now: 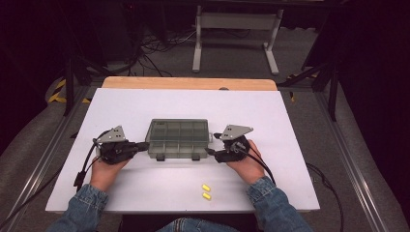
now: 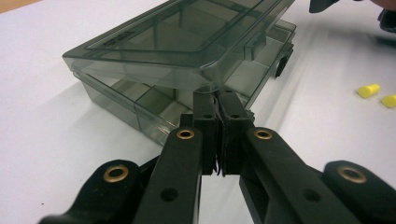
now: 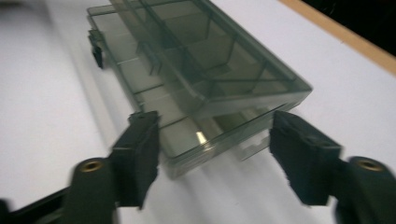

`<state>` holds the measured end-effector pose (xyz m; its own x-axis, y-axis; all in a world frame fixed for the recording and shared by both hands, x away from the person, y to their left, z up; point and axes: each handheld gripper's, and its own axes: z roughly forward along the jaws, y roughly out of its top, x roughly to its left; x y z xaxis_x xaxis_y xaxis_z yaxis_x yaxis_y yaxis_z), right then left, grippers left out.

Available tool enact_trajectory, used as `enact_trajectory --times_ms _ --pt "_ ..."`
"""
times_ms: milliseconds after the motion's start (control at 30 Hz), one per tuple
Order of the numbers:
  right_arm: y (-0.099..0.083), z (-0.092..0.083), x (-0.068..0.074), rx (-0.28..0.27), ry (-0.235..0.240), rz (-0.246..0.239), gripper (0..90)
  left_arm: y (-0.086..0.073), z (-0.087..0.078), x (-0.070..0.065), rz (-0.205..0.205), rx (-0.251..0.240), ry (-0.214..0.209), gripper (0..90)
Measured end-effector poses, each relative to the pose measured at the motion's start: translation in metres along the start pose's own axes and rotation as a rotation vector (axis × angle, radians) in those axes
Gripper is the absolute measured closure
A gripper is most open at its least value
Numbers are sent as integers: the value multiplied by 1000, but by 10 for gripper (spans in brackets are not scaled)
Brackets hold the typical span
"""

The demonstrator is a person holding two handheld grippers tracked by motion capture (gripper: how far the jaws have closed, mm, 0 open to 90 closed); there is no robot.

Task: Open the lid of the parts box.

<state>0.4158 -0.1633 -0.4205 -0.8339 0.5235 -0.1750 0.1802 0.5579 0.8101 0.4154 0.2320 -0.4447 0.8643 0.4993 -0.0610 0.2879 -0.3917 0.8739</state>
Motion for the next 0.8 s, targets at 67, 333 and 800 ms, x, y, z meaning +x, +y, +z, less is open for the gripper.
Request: enact_trajectory --times_ms 67,333,800 --pt "5 3 -1 12 -8 -29 260 0 0 0 -1 -1 0 870" --pt "19 16 -5 48 19 -74 191 0 -1 0 5 -5 0 870" --pt "27 28 -11 73 4 -117 195 1 -1 -1 6 -10 -2 865"
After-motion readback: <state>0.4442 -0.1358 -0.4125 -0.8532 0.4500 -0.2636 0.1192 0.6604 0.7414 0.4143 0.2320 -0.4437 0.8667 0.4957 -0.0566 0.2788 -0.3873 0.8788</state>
